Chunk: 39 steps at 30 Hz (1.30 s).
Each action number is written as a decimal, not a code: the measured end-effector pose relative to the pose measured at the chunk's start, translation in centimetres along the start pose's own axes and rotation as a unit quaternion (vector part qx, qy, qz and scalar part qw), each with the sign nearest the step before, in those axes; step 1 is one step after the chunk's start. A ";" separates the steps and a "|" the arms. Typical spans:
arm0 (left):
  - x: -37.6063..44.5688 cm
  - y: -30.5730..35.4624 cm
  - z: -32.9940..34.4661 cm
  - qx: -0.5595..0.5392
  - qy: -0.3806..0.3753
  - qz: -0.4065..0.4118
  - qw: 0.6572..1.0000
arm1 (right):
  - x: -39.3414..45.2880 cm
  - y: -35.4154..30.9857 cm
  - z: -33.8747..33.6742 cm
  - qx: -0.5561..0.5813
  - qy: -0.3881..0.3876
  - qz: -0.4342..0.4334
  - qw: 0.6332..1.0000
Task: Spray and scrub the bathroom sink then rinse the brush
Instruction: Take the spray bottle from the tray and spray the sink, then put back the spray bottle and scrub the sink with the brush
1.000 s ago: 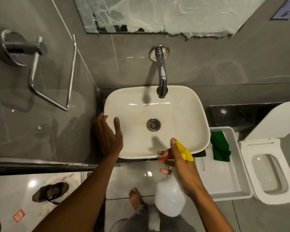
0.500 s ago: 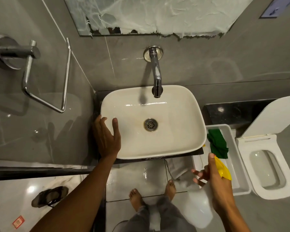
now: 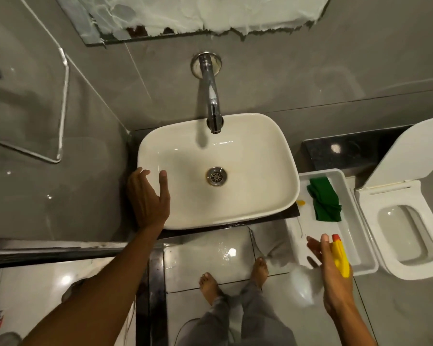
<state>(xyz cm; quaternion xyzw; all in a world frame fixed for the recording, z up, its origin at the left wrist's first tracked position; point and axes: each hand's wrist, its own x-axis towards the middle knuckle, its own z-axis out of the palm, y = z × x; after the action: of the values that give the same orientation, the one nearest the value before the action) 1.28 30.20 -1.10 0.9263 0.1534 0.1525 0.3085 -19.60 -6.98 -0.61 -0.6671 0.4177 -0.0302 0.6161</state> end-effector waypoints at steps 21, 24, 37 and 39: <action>-10.1 17.2 10.0 0.002 -0.248 0.230 0.941 | 18.8 4.6 -7.2 0.067 0.176 -0.002 0.982; -11.5 20.6 12.5 0.014 -0.281 0.262 0.923 | 20.5 6.3 -7.8 0.071 0.182 -0.015 0.981; -12.3 22.4 17.2 0.110 -0.328 0.367 0.864 | 20.6 12.1 -8.3 0.042 0.249 -0.014 0.968; -12.2 22.3 17.3 0.109 -0.326 0.366 0.865 | 20.0 13.5 -7.6 0.028 0.292 -0.026 0.956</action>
<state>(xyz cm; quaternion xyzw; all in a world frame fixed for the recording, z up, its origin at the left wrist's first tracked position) 0.96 -0.53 -2.77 0.9406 -0.2903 -0.0741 0.1596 -17.91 -23.46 -19.70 -0.6219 0.5611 -0.2510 0.4851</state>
